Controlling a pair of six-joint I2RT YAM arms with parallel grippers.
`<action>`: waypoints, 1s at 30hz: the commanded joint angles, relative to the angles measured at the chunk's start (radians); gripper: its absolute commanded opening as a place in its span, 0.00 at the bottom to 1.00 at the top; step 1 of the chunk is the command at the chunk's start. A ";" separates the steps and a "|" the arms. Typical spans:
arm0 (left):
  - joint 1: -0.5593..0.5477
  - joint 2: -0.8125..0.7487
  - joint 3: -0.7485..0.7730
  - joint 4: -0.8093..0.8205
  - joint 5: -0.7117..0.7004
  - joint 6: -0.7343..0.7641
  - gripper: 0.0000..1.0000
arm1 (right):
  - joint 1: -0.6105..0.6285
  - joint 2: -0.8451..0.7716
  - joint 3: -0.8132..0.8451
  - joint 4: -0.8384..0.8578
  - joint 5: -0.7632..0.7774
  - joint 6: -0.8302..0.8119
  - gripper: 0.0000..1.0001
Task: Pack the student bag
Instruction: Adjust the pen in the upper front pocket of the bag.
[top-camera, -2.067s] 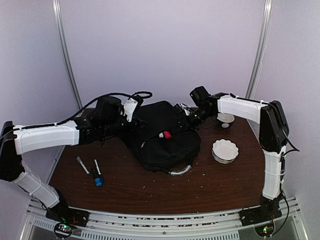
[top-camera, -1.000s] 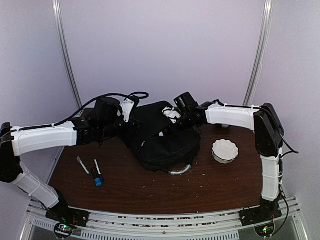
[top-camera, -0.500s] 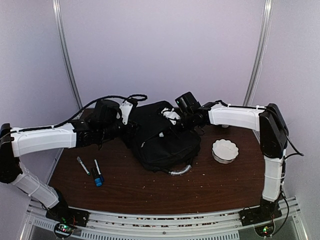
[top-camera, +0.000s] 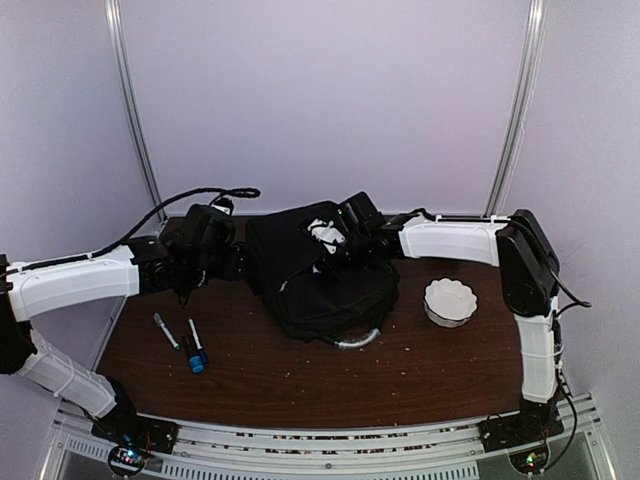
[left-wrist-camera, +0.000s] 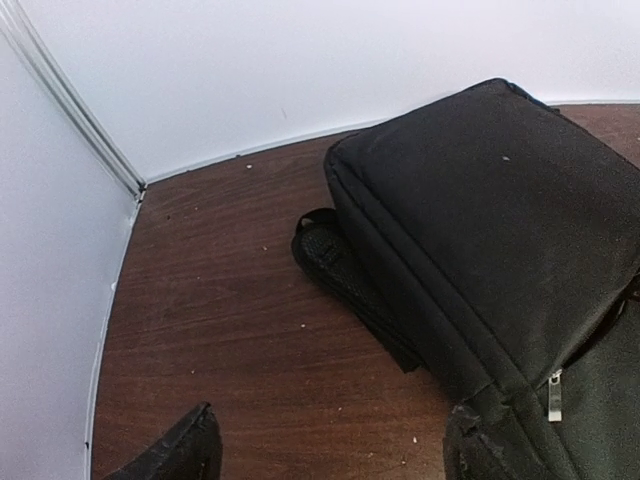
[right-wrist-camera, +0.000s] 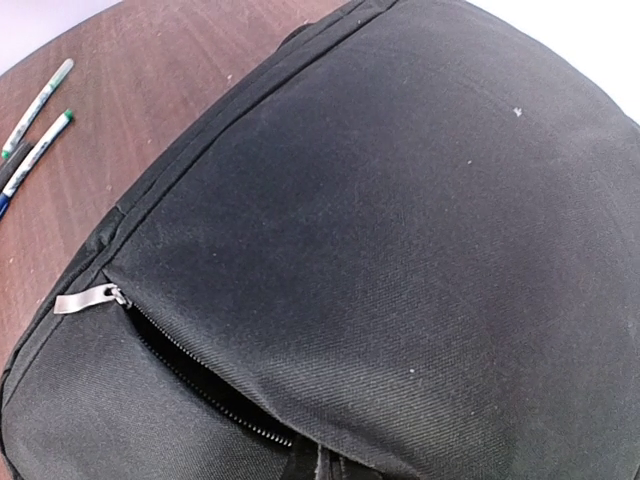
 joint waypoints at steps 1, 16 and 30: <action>0.004 -0.034 -0.009 -0.041 -0.088 -0.067 0.78 | -0.006 -0.035 -0.029 0.071 0.077 0.033 0.00; 0.004 -0.060 -0.037 -0.092 -0.123 -0.108 0.76 | 0.000 -0.067 -0.064 0.002 -0.087 0.062 0.00; 0.013 -0.014 0.007 -0.230 -0.176 -0.224 0.87 | 0.009 -0.004 -0.050 0.151 0.227 0.107 0.00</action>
